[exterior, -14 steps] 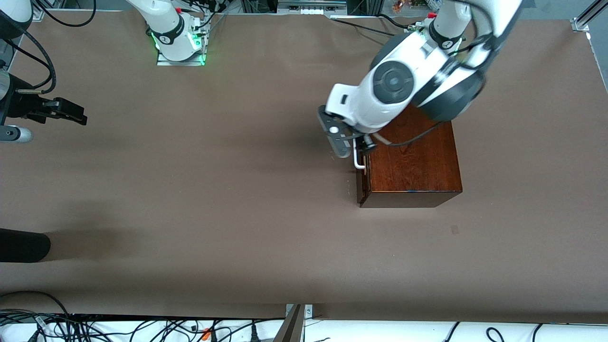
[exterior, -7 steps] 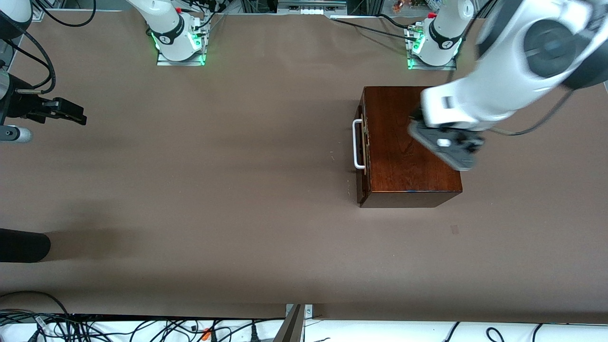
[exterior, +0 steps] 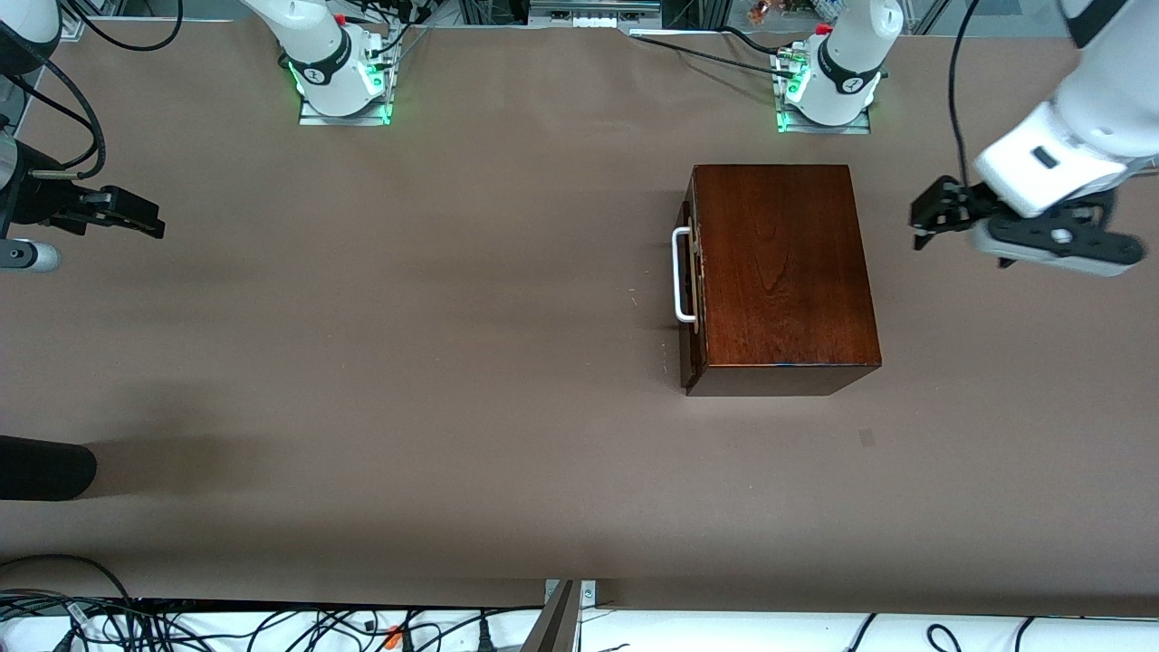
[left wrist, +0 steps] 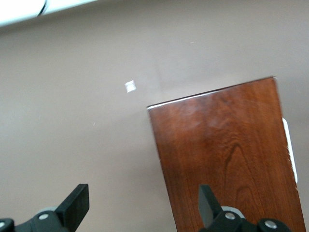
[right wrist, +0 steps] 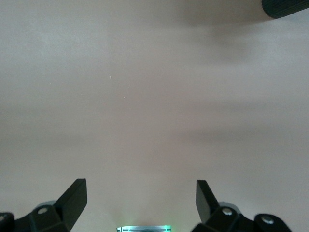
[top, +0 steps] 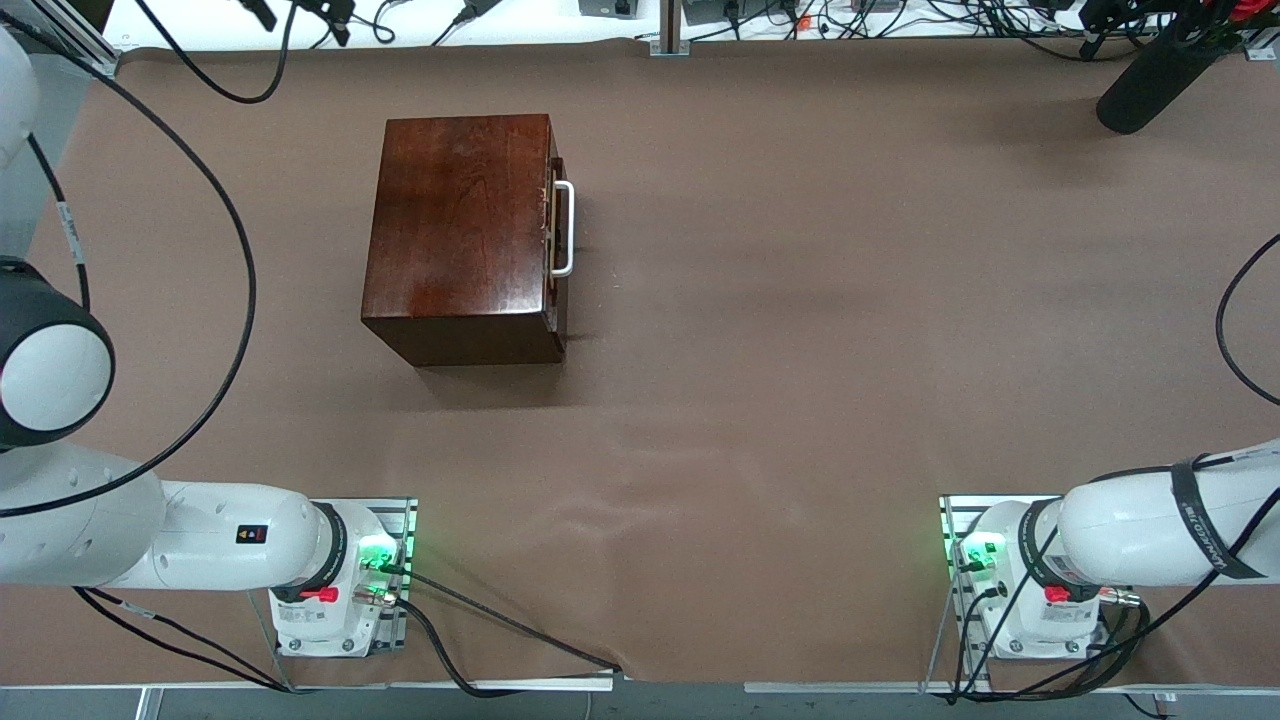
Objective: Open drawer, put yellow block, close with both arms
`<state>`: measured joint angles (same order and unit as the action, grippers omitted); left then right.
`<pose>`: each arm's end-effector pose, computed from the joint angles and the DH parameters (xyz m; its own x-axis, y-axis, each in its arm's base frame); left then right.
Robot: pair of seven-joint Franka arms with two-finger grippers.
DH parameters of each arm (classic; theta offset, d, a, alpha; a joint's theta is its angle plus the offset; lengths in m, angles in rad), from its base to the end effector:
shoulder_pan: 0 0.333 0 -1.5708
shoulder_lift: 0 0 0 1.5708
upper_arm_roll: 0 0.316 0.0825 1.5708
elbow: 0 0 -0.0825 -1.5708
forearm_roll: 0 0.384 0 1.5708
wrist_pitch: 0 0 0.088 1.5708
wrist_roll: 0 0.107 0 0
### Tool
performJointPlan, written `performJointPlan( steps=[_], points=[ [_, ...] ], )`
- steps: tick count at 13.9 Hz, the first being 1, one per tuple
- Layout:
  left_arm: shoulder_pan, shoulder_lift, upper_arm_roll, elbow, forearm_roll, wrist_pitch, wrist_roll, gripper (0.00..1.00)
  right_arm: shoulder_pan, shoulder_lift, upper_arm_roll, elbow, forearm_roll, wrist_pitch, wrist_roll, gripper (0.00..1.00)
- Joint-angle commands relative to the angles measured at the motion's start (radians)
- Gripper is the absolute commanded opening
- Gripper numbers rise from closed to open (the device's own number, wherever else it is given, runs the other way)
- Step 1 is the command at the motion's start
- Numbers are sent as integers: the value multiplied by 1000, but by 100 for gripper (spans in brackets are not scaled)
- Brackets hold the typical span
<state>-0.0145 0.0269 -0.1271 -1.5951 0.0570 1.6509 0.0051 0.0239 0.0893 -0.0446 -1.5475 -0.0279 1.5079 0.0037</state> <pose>0.5649 -0.0738 0.6053 0.9882 -0.1505 0.0287 -0.1488 -0.9874 -0.0536 0.5723 -0.0139 0.5801 0.9914 -0.0263 -0.1283 -0.0223 -0.9992 0.0323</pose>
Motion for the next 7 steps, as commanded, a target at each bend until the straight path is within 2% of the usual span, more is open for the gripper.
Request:
performJointPlan(
  steps=[1, 7],
  points=[
    [-7, -38, 38, -75, -25, 32, -73, 100, -16, -26, 17, -25, -14, -3, 12, 100],
    [25, -38, 66, -63, -31, 17, -80, 100, -16, -26, 17, -25, -14, -3, 12, 100]
  ],
)
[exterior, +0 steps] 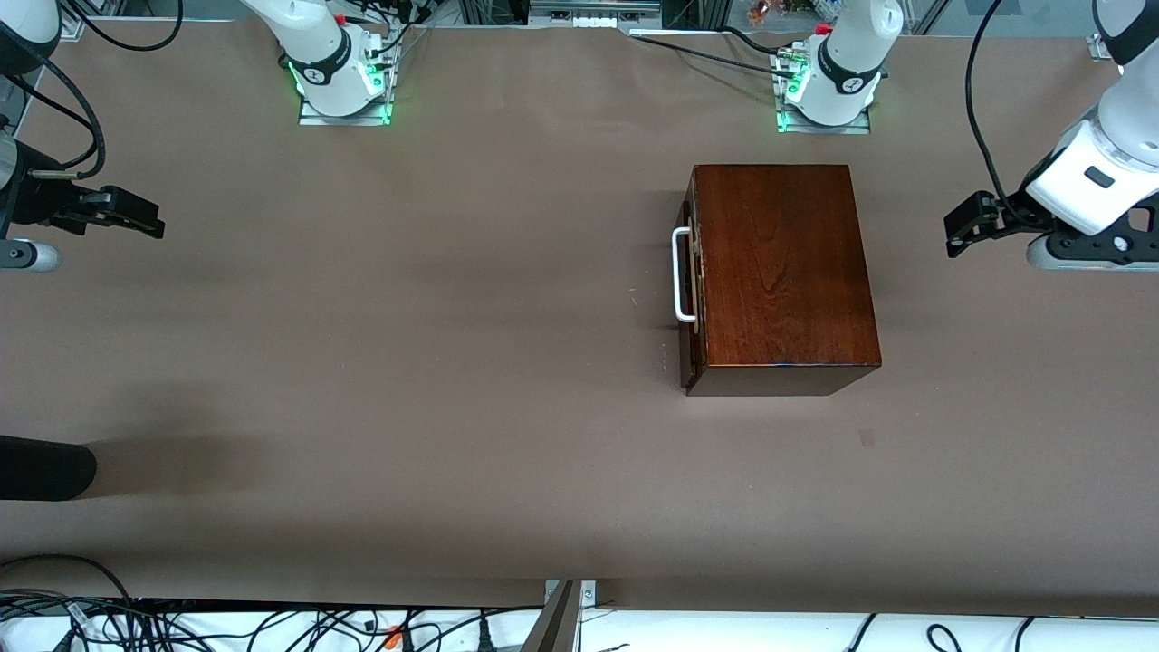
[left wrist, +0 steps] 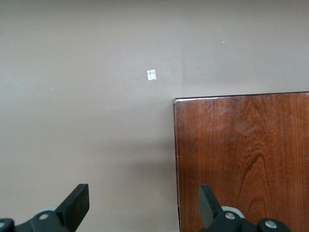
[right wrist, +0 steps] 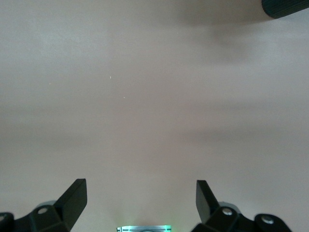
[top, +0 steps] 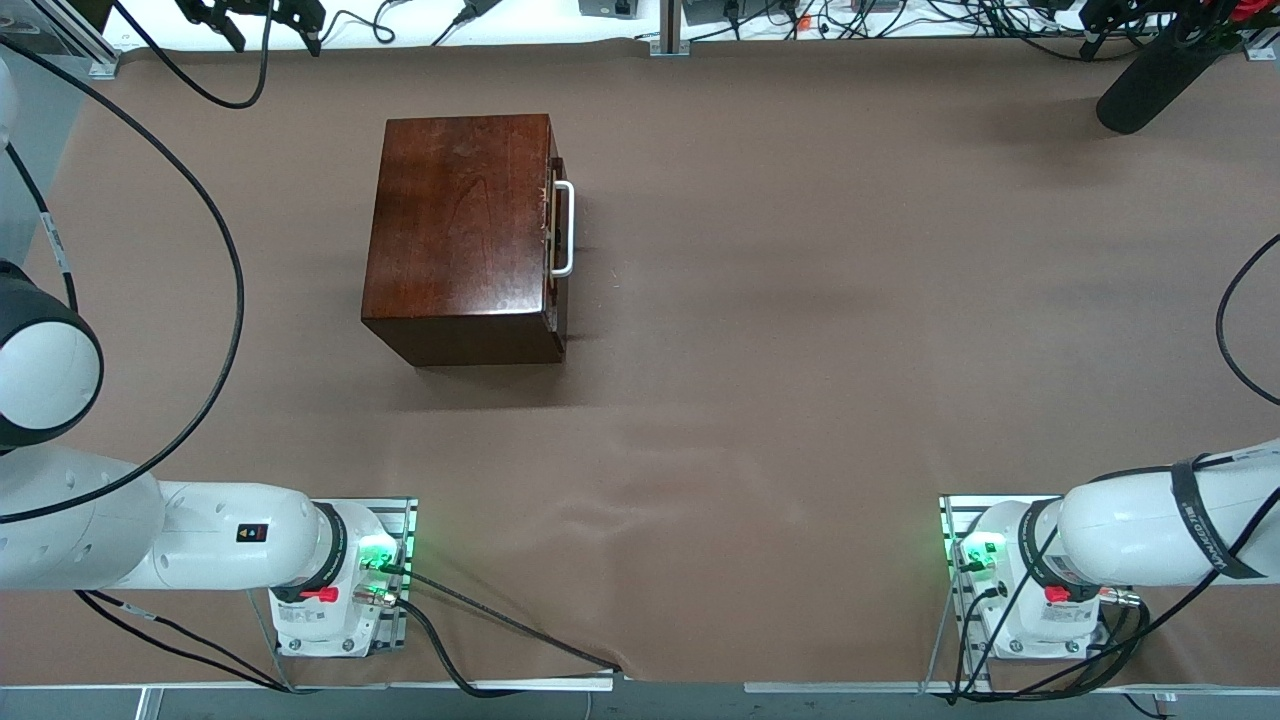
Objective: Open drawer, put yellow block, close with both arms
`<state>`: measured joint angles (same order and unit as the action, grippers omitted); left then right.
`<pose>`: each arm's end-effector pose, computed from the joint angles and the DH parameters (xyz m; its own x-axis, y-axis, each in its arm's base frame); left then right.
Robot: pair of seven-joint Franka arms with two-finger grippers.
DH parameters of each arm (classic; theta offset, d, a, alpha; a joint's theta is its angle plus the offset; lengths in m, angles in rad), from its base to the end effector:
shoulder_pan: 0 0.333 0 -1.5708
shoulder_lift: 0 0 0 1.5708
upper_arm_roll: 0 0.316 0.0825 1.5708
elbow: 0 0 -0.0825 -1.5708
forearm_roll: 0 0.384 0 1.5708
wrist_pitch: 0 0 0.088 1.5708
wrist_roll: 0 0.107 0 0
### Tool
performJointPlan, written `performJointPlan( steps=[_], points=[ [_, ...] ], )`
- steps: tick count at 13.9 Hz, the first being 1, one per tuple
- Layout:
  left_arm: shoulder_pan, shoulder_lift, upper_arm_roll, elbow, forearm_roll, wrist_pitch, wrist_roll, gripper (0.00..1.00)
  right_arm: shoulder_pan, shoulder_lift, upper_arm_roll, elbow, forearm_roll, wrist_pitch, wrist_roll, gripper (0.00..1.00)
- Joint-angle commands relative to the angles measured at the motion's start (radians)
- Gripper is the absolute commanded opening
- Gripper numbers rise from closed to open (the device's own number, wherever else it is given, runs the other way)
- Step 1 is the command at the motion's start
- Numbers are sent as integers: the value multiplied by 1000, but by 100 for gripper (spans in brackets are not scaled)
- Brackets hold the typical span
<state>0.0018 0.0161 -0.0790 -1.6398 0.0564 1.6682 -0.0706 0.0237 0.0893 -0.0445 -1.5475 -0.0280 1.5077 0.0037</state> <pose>0.5653 -0.0379 0.5915 0.9998 -0.0122 0.0160 -0.0113 -0.9985 -0.0539 0.5723 -0.0140 0.5800 0.9914 -0.0264 -0.1285 -0.0224 -0.9992 0.0324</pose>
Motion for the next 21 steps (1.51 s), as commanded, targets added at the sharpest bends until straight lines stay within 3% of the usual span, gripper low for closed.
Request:
performJointPlan(
  steps=[1, 21],
  points=[
    [7, -27, 37, -17, -49, -8, -5, 100, -16, -26, 17, -25, -13, -3, 12, 100],
    [4, -5, 41, 31, -63, -64, 9, 100, -16, -26, 17, -25, -13, -4, 12, 100]
  ],
)
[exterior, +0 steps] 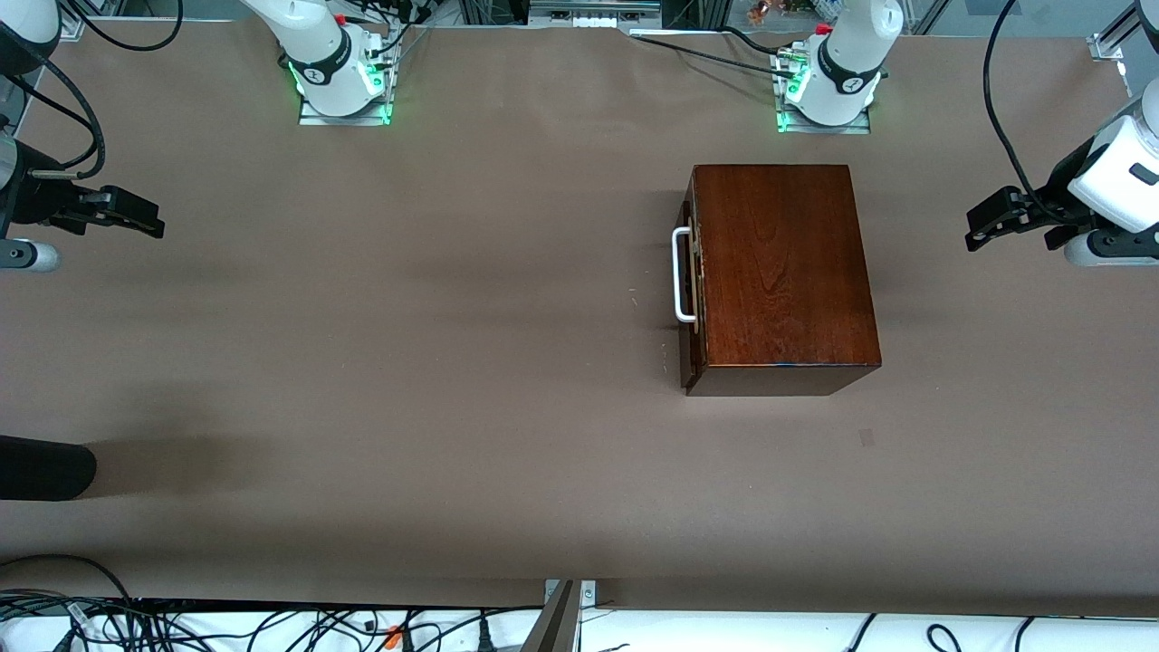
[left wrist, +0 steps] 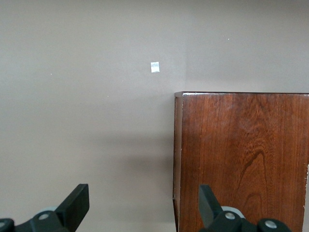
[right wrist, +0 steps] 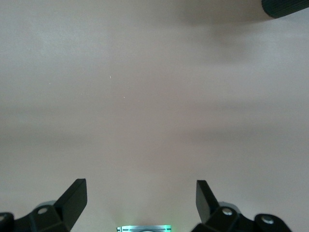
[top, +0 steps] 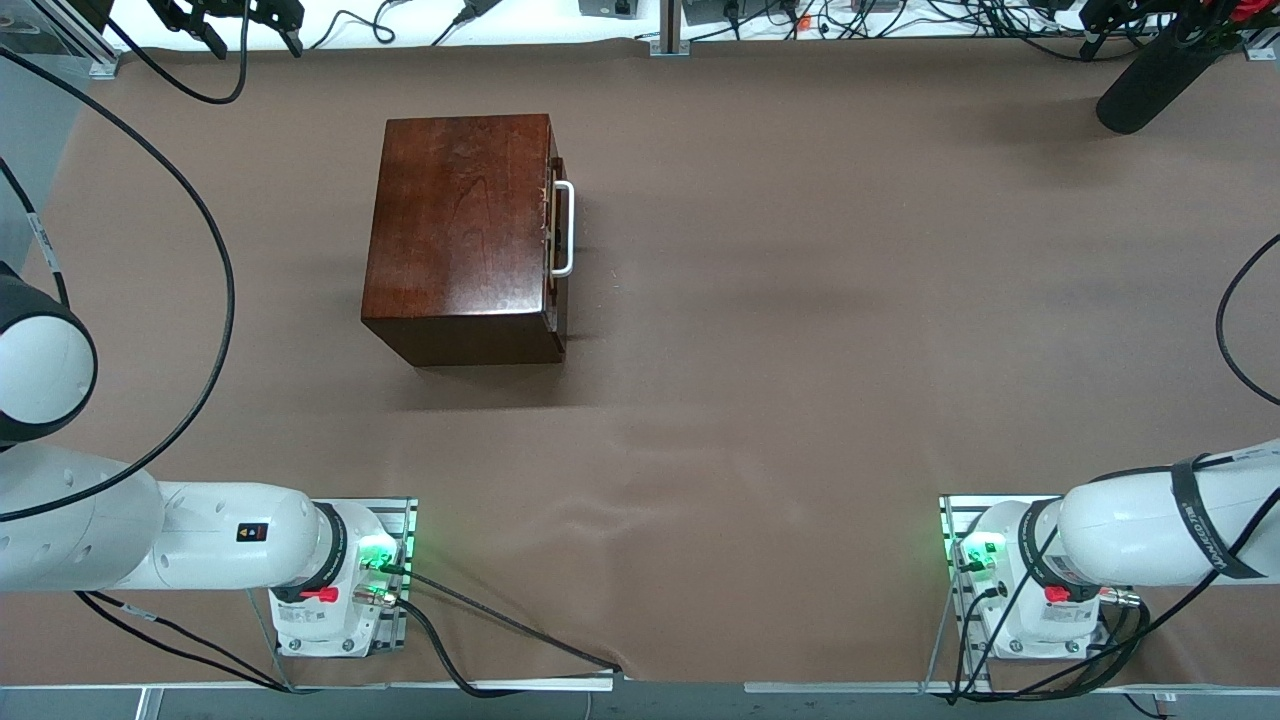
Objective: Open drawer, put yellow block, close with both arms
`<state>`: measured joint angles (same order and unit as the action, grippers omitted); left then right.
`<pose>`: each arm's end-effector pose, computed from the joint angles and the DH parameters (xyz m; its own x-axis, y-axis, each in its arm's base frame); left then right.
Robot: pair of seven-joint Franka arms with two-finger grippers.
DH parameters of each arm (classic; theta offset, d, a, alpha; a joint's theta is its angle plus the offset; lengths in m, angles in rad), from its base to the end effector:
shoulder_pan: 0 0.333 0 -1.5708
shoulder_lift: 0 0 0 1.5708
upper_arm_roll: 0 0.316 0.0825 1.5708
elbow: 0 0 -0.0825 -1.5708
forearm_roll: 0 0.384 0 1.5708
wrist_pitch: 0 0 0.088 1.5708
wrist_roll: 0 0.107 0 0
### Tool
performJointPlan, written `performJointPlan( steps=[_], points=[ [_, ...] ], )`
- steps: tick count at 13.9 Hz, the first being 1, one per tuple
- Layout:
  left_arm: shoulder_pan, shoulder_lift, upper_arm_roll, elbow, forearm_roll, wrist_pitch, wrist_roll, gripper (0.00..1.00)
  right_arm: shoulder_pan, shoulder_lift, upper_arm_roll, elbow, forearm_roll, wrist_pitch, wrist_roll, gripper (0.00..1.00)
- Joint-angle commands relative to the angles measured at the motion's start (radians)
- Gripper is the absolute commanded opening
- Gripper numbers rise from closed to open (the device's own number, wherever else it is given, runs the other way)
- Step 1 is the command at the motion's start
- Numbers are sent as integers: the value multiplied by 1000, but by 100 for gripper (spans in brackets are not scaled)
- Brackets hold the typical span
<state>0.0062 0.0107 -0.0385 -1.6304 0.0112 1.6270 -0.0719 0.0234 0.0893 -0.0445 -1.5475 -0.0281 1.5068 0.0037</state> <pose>0.5610 -0.0169 0.5952 0.9992 0.0390 -0.0133 0.0388 -0.9992 -0.0118 0.5722 -0.0142 0.5800 0.9912 -0.0268 -0.1294 -0.0227 -0.9992 0.0325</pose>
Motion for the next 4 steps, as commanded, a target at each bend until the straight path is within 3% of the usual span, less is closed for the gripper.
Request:
performJointPlan(
  steps=[1, 4],
  points=[
    [0, 3, 0, 26, -17, -24, 11, 100, -16, -26, 17, -25, -13, -3, 12, 100],
    [0, 6, -1, 27, -17, -24, 11, 100, -16, -26, 17, -25, -13, -3, 12, 100]
  ],
)
